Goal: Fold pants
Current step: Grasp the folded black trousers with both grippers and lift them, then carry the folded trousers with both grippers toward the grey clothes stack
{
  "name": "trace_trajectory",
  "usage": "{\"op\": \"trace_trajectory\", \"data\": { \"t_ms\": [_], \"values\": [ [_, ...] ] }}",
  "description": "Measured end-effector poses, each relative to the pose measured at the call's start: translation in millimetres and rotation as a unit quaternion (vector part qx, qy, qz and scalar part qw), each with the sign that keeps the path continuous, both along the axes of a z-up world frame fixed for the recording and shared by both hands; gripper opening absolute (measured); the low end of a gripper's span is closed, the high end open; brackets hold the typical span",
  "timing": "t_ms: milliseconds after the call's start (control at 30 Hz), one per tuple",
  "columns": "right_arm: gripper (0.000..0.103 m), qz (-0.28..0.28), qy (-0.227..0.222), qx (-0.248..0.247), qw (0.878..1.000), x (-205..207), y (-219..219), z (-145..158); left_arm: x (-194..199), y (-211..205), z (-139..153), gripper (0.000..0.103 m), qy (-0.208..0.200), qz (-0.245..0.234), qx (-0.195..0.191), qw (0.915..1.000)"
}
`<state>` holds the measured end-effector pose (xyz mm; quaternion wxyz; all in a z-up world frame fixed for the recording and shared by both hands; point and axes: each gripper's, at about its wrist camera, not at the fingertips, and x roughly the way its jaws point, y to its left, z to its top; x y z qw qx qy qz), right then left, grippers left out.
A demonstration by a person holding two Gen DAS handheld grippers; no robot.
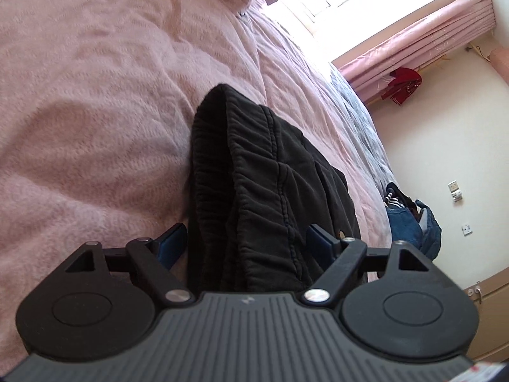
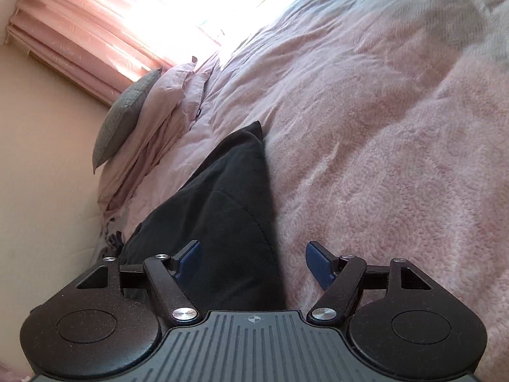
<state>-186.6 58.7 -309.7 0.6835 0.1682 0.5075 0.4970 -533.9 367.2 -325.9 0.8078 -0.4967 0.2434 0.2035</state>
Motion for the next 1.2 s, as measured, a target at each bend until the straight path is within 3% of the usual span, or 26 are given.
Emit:
{"op": "trace_trajectory", "data": {
  "t_ms": [233, 367, 467, 633, 867, 1000, 1200],
  "values": [
    [0.069, 0.041, 0.047, 0.023, 0.998, 26, 34, -17, 9, 11, -9, 0.080, -0.005, -0.015, -0.020, 0.9997],
    [0.068, 0.096, 0.067, 0.024, 0.993, 41, 59, -27, 12, 17, -13, 0.080, -0.010, -0.021, -0.029, 0.9993],
    [0.054, 0.137, 0.076, 0.023, 0.987, 47, 74, -35, 16, 20, -18, 0.080, -0.014, -0.021, -0.038, 0.9990],
    [0.040, 0.176, 0.100, 0.041, 0.978, 58, 78, -49, 26, 25, -22, 0.078, -0.011, -0.026, -0.032, 0.9991],
    [0.024, 0.206, 0.117, 0.044, 0.971, 74, 81, -51, 29, 10, -7, 0.058, 0.007, -0.019, 0.006, 0.9998],
    [0.020, 0.204, 0.107, 0.001, 0.973, 71, 90, -23, 31, 1, 18, 0.044, 0.022, 0.016, -0.001, 0.9996],
    [0.019, 0.229, 0.088, -0.031, 0.969, 79, 109, 64, 21, -15, 84, 0.042, 0.010, 0.070, -0.030, 0.9971]
  ]
}}
